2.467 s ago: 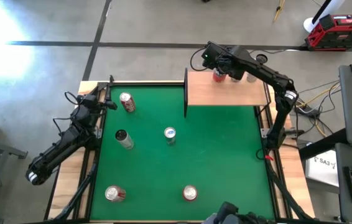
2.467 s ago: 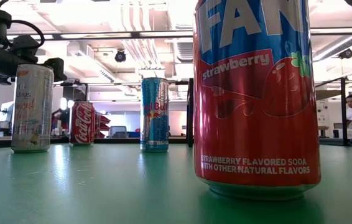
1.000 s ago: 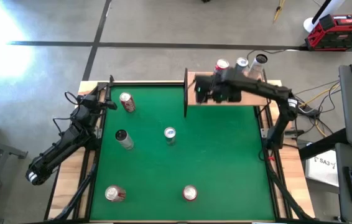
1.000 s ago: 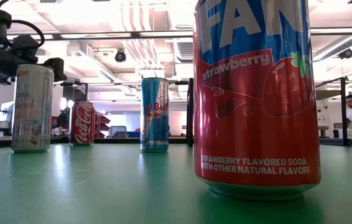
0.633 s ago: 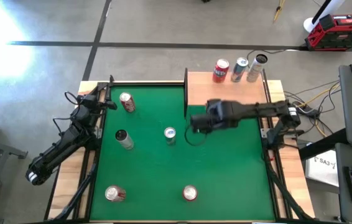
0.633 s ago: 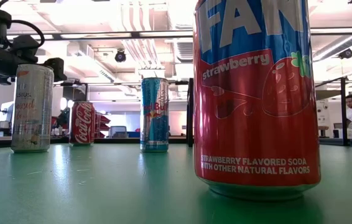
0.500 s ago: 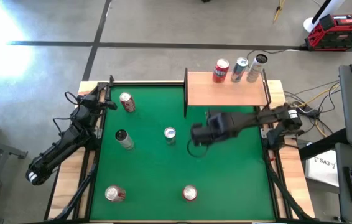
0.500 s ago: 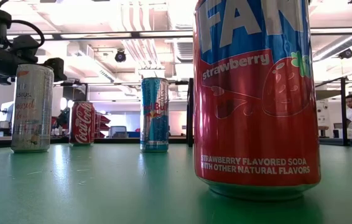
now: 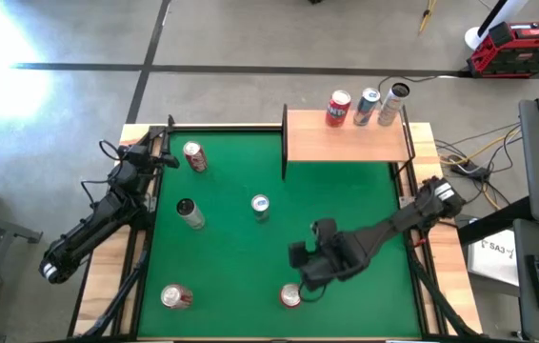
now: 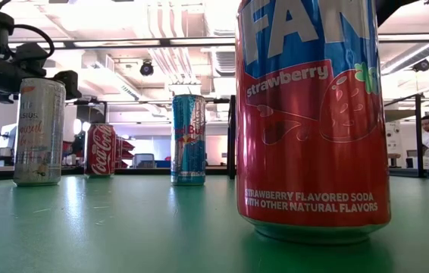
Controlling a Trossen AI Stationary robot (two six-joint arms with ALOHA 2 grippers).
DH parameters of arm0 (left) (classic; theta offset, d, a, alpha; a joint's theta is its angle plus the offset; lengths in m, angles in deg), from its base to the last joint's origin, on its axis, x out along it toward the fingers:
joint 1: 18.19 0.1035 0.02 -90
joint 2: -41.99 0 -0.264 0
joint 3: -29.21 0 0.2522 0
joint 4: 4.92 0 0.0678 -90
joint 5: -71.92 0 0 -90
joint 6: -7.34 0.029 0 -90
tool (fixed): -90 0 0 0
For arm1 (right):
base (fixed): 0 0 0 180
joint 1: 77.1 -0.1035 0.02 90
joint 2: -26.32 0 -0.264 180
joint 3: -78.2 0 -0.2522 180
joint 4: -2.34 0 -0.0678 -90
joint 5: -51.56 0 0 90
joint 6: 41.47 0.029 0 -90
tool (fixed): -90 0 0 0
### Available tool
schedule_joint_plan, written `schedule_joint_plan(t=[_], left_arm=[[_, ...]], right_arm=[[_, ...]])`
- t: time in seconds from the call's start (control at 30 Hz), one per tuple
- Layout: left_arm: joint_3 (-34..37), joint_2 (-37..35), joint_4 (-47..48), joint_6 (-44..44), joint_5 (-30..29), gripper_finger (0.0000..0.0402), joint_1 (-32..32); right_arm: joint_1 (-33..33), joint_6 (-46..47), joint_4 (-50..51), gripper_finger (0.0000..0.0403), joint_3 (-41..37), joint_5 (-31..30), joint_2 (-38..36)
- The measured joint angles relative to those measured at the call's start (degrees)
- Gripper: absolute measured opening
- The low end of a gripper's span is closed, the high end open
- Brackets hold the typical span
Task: Place canned beverage on shelf
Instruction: Put the red soda can on the shelf aligned with the other red soda can
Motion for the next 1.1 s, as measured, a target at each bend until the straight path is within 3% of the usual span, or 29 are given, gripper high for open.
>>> schedule_joint_plan(t=[0.53,0.93,1.1], left_arm=[[0.0,0.1,-0.1,0.0,0.0,0.0293,0.0],[0.0,0.2,-0.1,0.0,0.0,0.0293,0.0],[0.0,0.2,0.0,0.0,0.0,0.0293,0.0]], right_arm=[[-6.8,-18.1,-19.5,0.0329,2.1,-2.3,7.2],[-13.1,-23.2,-23.1,0.0328,2.1,-9.8,8.6],[-14.8,-25.7,-23.7,0.0348,2.1,-11.1,8.6]])
